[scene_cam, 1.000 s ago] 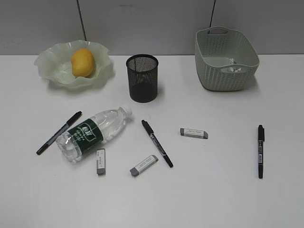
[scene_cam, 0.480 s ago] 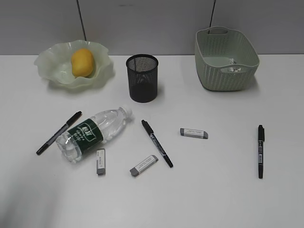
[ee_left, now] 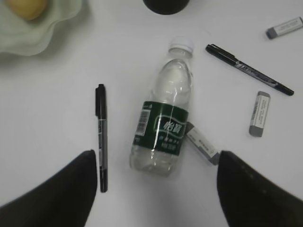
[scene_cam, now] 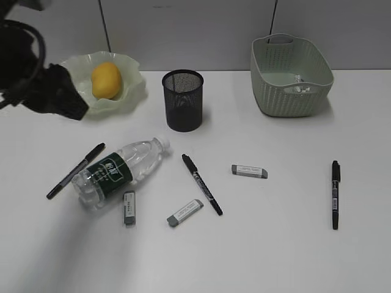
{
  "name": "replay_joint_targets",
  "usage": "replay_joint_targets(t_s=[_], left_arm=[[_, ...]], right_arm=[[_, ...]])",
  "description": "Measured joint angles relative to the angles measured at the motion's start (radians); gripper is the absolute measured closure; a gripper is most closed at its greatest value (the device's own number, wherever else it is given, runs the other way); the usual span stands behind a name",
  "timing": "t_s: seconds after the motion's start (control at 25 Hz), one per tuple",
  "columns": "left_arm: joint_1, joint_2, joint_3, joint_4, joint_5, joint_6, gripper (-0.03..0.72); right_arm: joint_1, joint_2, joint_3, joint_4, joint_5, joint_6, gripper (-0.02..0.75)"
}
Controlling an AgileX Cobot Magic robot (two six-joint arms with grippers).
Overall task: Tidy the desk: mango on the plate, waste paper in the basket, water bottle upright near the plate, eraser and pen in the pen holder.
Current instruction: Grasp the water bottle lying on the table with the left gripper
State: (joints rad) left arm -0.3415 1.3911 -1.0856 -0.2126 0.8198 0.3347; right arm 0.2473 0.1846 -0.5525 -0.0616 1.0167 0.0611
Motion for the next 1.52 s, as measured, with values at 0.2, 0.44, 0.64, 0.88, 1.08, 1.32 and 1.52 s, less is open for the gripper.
replay_joint_targets(t_s=[0.2, 0.44, 0.64, 0.88, 1.08, 1.32, 1.52], left_arm=[[-0.077, 0.213, -0.189, 0.025, 0.153, 0.002, 0.034], [-0.145, 0.445, -0.405, 0.154, 0.304, -0.033, 0.008], [-0.163, 0.61, -0.574, 0.17, 0.38, -0.081, 0.007], [-0.187, 0.736, -0.681, 0.179, 0.389, -0.106, 0.007], [-0.206, 0.798, -0.692, 0.231, 0.392, -0.122, 0.007], [-0.208, 0.839, -0.692, 0.262, 0.383, -0.137, 0.007], [-0.209, 0.876, -0.692, 0.263, 0.391, -0.138, 0.008]], right_arm=[[0.0, 0.0, 0.0, 0.0, 0.0, 0.0, 0.324], [0.0, 0.0, 0.003, -0.001, 0.0, 0.0, 0.324], [0.0, 0.0, 0.005, -0.001, -0.001, 0.0, 0.324], [0.0, 0.0, 0.005, -0.002, -0.003, 0.0, 0.324], [0.0, 0.0, 0.005, -0.002, -0.003, 0.0, 0.324], [0.0, 0.0, 0.005, -0.003, -0.003, -0.001, 0.324], [0.0, 0.0, 0.005, -0.004, -0.003, -0.001, 0.331]])
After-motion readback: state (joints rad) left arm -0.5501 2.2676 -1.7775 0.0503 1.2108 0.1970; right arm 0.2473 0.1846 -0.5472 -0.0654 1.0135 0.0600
